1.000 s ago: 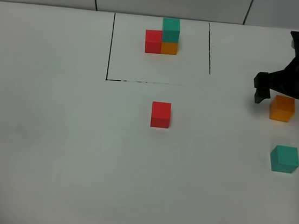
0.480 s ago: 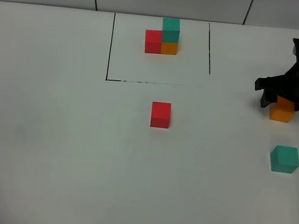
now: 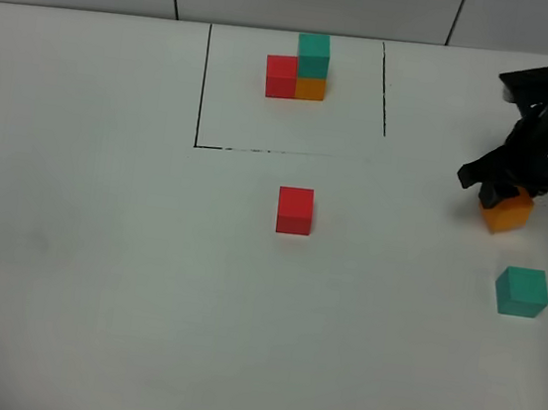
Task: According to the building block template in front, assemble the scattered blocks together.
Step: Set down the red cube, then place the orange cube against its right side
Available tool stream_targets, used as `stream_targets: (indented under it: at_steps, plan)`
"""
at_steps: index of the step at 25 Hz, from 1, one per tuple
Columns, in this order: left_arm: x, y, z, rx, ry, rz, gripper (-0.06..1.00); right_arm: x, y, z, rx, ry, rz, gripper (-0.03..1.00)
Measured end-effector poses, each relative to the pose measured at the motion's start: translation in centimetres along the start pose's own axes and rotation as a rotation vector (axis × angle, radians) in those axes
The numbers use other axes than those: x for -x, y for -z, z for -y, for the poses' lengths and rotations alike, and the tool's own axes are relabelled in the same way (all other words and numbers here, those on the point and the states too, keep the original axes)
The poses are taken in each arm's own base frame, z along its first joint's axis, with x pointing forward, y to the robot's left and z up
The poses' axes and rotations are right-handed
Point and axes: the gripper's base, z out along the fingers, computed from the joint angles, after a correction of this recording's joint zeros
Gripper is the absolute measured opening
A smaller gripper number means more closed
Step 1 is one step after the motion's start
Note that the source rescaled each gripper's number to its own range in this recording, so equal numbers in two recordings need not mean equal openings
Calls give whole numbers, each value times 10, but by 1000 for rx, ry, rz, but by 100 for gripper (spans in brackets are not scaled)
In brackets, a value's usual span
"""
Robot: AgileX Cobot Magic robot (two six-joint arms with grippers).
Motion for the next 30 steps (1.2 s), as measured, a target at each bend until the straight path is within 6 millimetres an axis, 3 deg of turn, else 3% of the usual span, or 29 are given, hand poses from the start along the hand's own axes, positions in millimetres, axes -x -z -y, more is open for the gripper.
stream_targets:
  at_steps: [5,8,20,30]
  plan:
    - [0,0,0,0,0,0,67,9,19,-59,23,528,-46,2]
    - [0,0,0,0,0,0,67,9,20,-84,71,715,-71,2]
    - [0,0,0,0,0,0,67,31,36,-131,69,1021,8,2]
    - [0,0,0,0,0,0,67,45,13,-153,156,1158,-31,2]
